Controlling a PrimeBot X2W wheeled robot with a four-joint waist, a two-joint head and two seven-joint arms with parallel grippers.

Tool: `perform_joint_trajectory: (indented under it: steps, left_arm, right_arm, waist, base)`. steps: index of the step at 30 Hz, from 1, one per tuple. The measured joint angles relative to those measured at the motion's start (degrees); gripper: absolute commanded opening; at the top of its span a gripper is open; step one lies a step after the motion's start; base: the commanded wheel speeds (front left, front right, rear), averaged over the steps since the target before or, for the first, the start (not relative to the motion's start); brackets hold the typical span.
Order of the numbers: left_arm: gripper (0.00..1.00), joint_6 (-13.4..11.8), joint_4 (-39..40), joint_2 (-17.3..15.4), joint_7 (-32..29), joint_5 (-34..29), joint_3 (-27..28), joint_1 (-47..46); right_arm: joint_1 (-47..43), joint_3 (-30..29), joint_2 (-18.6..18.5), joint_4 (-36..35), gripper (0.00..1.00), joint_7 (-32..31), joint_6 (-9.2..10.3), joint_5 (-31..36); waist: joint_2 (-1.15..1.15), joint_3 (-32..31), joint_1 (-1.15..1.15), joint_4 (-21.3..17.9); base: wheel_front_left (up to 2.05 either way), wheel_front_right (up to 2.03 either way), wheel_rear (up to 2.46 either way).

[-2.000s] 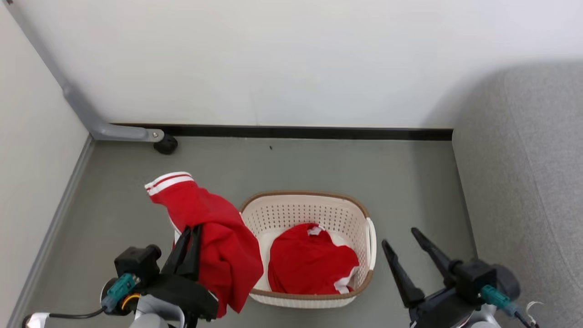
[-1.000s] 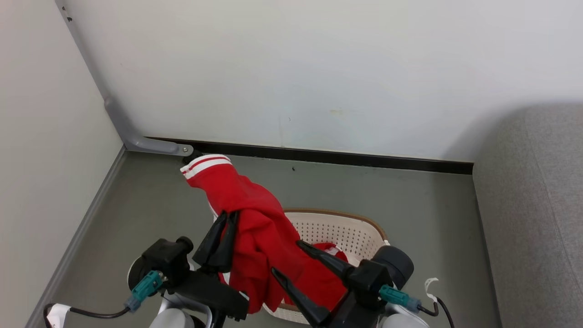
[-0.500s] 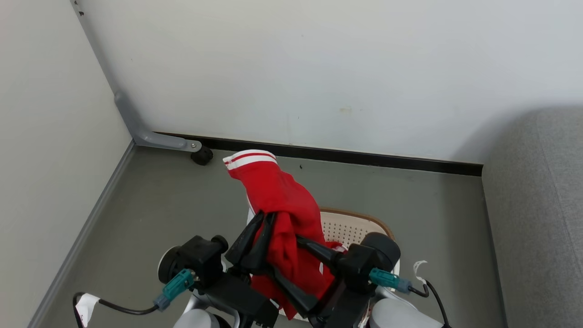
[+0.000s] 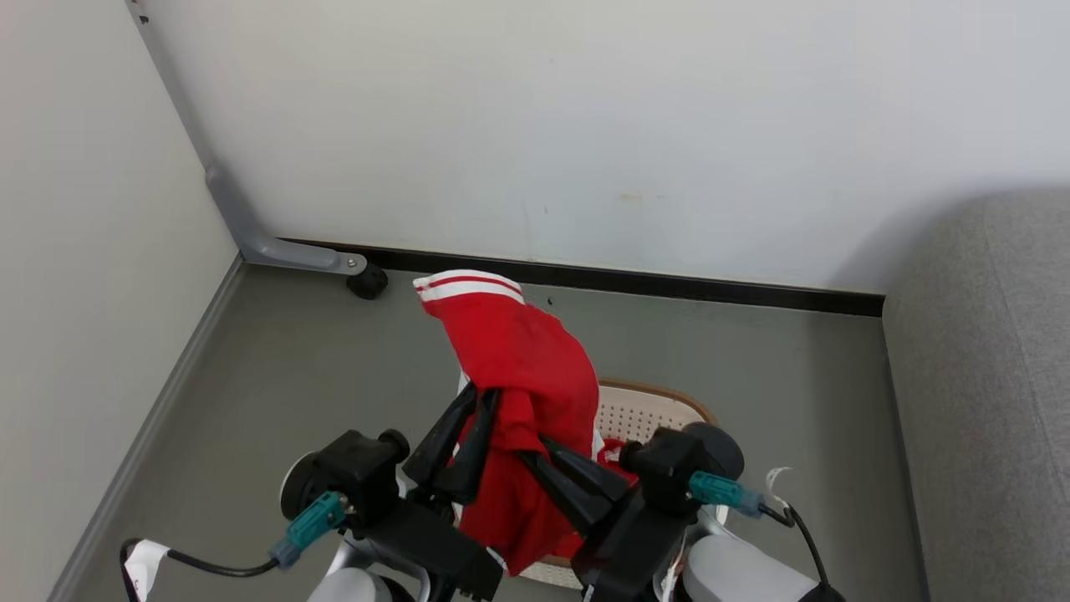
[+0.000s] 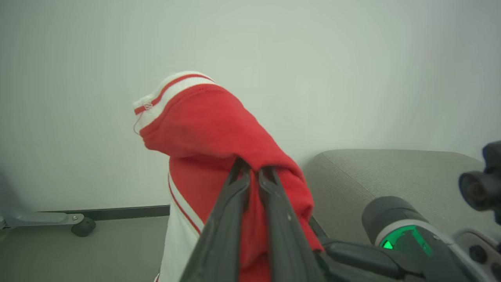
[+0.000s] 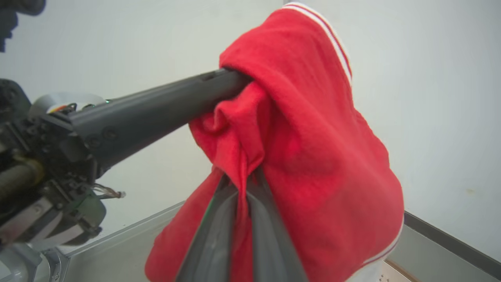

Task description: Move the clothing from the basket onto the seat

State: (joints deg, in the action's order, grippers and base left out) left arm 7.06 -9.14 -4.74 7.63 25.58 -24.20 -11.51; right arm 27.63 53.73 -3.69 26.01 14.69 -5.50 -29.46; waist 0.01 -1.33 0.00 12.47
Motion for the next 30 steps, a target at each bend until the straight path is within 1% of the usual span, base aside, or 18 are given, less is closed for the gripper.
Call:
perform_joint_trajectory:
  steps: [1, 4, 5, 6, 7, 8, 14, 18, 23, 26, 30]
  left_arm:
    - [0.32, 0.0, 0.2, -0.3, 0.0, 0.0, 0.2, 0.2]
    - [0.47, -0.1, 0.3, -0.8, 0.0, 0.0, 0.6, 0.6]
    - [0.67, -0.3, 0.4, -0.9, 0.0, 0.0, 0.7, 0.8]
    - [0.84, -0.5, 0.5, -1.0, 0.0, 0.0, 0.8, 1.2]
    - [0.95, -0.5, 0.5, -1.1, 0.0, 0.0, 0.8, 1.6]
    - [1.0, -0.5, 0.5, -1.2, 0.0, 0.0, 0.8, 1.9]
    - [1.0, -1.0, 0.6, -2.2, 0.0, -0.3, 0.7, 3.7]
    - [1.0, -1.1, 0.6, -2.9, 0.1, -0.9, 0.4, 4.5]
    - [1.0, -1.1, 0.6, -3.8, 0.7, -1.4, -0.4, 6.6]
    - [1.0, -1.1, 1.3, -3.8, 1.5, -1.5, -0.4, 7.6]
    - [1.0, -1.4, 2.2, -3.8, 2.1, -1.5, -0.2, 8.4]
  right_arm:
    - [0.0, -0.5, 0.0, 0.2, 0.0, 0.0, 0.01, -0.2]
    - [0.0, -2.8, 0.0, 1.5, 0.0, 0.0, 0.31, -0.4]
    - [0.0, -3.6, 0.0, 2.0, 0.0, 0.0, 0.45, -0.4]
    - [0.0, -4.3, -0.1, 2.4, 0.0, 0.0, 0.45, -0.4]
    - [0.0, -5.1, -0.1, 2.8, 0.0, 0.0, 0.45, -0.4]
    - [0.0, -5.9, -0.1, 3.0, 0.0, 0.0, 0.45, -0.3]
    - [-0.1, -9.4, -0.1, 3.6, 0.0, 0.0, 0.44, -0.1]
    - [-0.3, -11.0, -1.0, 3.5, 0.0, 0.0, 0.38, 0.5]
    - [-0.6, -12.2, -1.9, 2.9, 0.0, 0.0, 0.35, 1.3]
    - [-1.6, -12.5, -2.1, 2.1, 0.0, 0.0, -0.05, 2.0]
    - [-2.9, -13.3, -2.4, 1.5, 0.0, 0.0, -0.04, 3.0]
  waist:
    - [0.0, 0.1, 0.0, -0.3]
    - [0.0, 0.2, 0.0, -1.1]
    - [0.0, 0.3, 0.0, -1.4]
    - [0.0, 0.4, 0.0, -1.8]
    - [0.0, 0.4, 0.0, -2.1]
    - [0.0, 0.5, 0.0, -2.5]
    - [0.0, 0.9, 0.0, -5.0]
    - [0.0, 1.2, 0.0, -7.0]
    - [0.0, 1.5, 0.0, -9.7]
    - [0.0, 1.7, 0.0, -11.6]
    - [0.0, 2.1, 0.0, -14.1]
  base:
    - [0.0, 0.0, 0.0]
    - [0.0, 0.0, 0.0]
    - [0.0, 0.0, 0.0]
    - [0.0, 0.0, 0.0]
    - [0.0, 0.0, 0.0]
    - [0.0, 0.0, 0.0]
    - [0.0, 0.0, 0.0]
    - [0.0, 0.0, 0.0]
    - [0.0, 0.0, 0.0]
    - [0.0, 0.0, 0.0]
    - [0.0, 0.0, 0.0]
